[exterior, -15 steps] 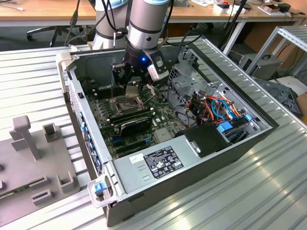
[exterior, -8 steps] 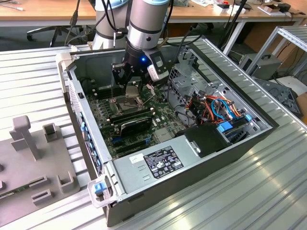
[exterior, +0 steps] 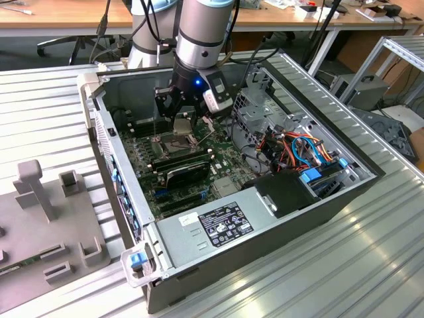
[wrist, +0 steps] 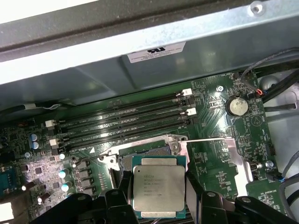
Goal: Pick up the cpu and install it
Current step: 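Place the cpu into insertion slot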
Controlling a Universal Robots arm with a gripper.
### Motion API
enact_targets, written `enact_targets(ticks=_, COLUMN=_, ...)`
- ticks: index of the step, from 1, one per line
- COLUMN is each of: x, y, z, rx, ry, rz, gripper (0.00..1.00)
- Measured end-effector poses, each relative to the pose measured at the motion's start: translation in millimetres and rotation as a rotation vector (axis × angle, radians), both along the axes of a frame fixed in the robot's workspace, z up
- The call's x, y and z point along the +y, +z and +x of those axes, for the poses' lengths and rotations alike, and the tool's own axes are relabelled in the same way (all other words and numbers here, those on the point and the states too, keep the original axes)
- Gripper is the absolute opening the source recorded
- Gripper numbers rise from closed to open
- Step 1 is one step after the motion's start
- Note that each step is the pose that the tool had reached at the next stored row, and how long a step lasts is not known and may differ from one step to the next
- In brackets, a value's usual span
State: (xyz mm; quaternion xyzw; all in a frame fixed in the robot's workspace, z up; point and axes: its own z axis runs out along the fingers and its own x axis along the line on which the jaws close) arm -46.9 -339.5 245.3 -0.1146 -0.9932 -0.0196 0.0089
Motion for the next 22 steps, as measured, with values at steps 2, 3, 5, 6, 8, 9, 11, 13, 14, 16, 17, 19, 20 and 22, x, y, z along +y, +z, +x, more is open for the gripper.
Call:
enact_targets(ticks=2, x=0.0, y=0.0, z=0.0, rx=0.0, ry=-0.005, rz=0.0001, gripper=0.55)
enact_targets(ticks=3, x=0.0, y=0.0, z=0.0, rx=-0.0001, ry=-0.007, rz=0.0, gripper=0.55)
enact_targets(ticks=5, x=0.0, y=-0.1, z=0.0, rx=-0.0001, ry=-0.01, rz=0.0001, gripper=0.55)
enact_targets(ticks=6, x=0.0, y=-0.1, z=0.0, rx=-0.0001, ry=-0.011, rz=0.0001, gripper=0.55)
enact_targets(ticks=8, x=0.0, y=-0.1, z=0.0, rx=0.0, ry=-0.015, rz=0.0, gripper=0.55)
enact_targets(ticks=9, x=0.0, y=-0.1, z=0.0, rx=-0.0001, ry=-0.016, rz=0.0, gripper=0.55)
enact_targets(ticks=11, x=0.0, y=-0.1, z=0.0, rx=-0.0001, ry=-0.018, rz=0.0, gripper=0.55)
enact_targets(ticks=13, x=0.0, y=-0.2, z=0.0, rx=-0.0001, ry=-0.021, rz=0.0001, gripper=0.55)
enact_targets(ticks=14, x=0.0, y=-0.2, z=0.0, rx=-0.0001, ry=-0.022, rz=0.0, gripper=0.55)
enact_targets(ticks=16, x=0.0, y=-0.2, z=0.0, rx=0.0, ry=-0.024, rz=0.0, gripper=0.55)
enact_targets(ticks=17, x=0.0, y=-0.2, z=0.0, rx=0.0, ry=-0.026, rz=0.0, gripper=0.55)
enact_targets(ticks=19, x=0.0, y=-0.2, z=0.0, rx=0.0, ry=-0.028, rz=0.0, gripper=0.55)
enact_targets(ticks=20, x=0.0, y=-0.3, z=0.0, rx=-0.0001, ry=-0.03, rz=0.0001, gripper=0.55)
enact_targets(ticks=22, x=0.0, y=-0.2, z=0.0, rx=0.0, ry=-0.033, rz=0.0, gripper=0.55)
